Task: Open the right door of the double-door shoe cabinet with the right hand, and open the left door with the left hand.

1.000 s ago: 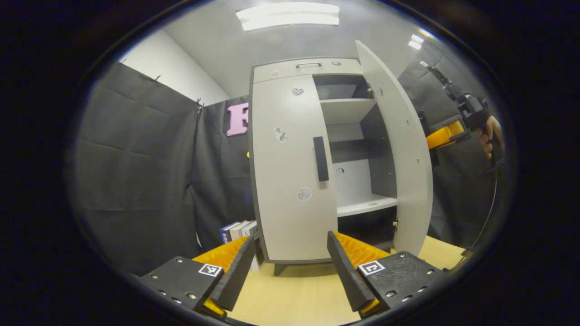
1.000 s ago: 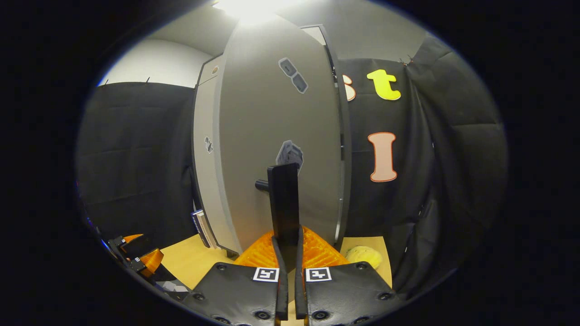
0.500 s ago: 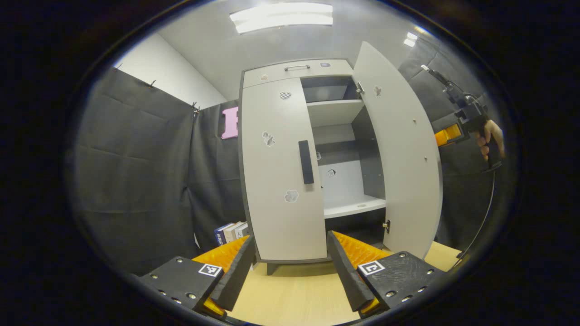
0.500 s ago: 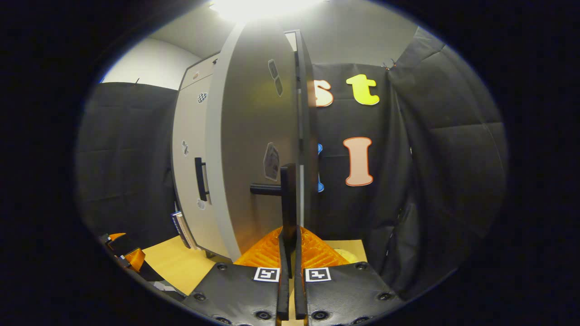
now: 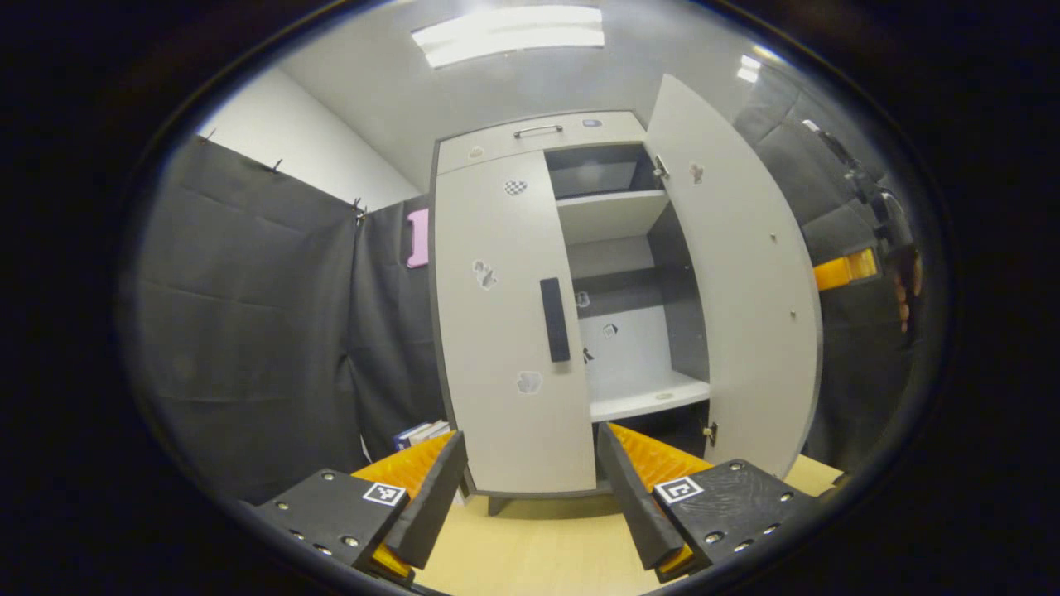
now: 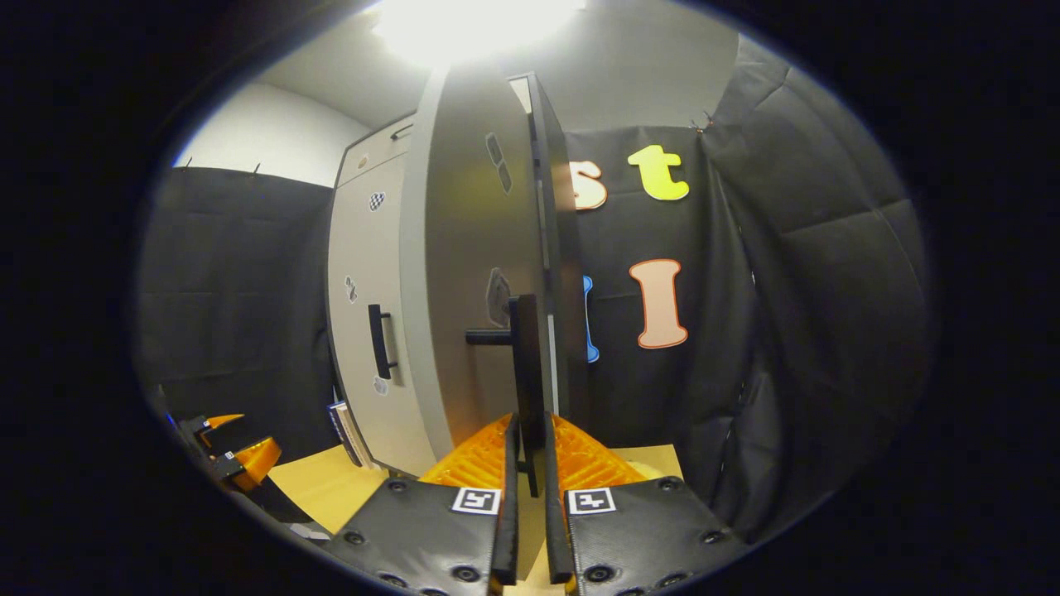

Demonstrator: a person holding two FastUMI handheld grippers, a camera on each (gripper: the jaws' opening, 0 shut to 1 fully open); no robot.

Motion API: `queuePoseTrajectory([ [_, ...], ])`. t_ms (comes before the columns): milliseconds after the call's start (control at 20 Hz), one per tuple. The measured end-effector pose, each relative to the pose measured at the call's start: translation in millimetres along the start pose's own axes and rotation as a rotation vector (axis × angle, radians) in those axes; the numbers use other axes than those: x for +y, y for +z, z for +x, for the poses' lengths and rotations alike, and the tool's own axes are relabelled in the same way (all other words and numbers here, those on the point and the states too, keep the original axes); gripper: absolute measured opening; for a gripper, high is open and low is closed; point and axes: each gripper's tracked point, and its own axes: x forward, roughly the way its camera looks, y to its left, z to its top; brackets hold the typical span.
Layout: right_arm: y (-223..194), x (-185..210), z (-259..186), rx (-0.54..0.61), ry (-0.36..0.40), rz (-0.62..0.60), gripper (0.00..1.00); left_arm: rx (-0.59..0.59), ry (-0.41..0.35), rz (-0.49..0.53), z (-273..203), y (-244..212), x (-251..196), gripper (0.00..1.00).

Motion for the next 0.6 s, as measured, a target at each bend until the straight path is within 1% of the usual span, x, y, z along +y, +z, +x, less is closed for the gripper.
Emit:
queuePoseTrajectory([
  [50, -2, -4, -6, -0.007, -0.01, -0.004, 0.23, -0.009, -0.005, 0.003, 8, 6, -2, 0.92],
  [100, -1, -11, -10, -0.017, -0.029, -0.013, 0.48, -0.016, -0.01, 0.007, 16, 10, -2, 0.92],
  [200, 0, -31, -20, -0.037, -0.117, -0.03, 1.0, -0.031, -0.025, 0.015, 39, 18, -3, 0.92],
  [300, -3, -47, -27, -0.039, -0.208, -0.029, 0.98, -0.047, -0.054, 0.009, 64, 27, -7, 0.93],
  [600, -17, -84, -62, -0.012, -0.42, 0.004, 0.98, -0.069, -0.132, -0.021, 144, 48, -18, 0.94],
])
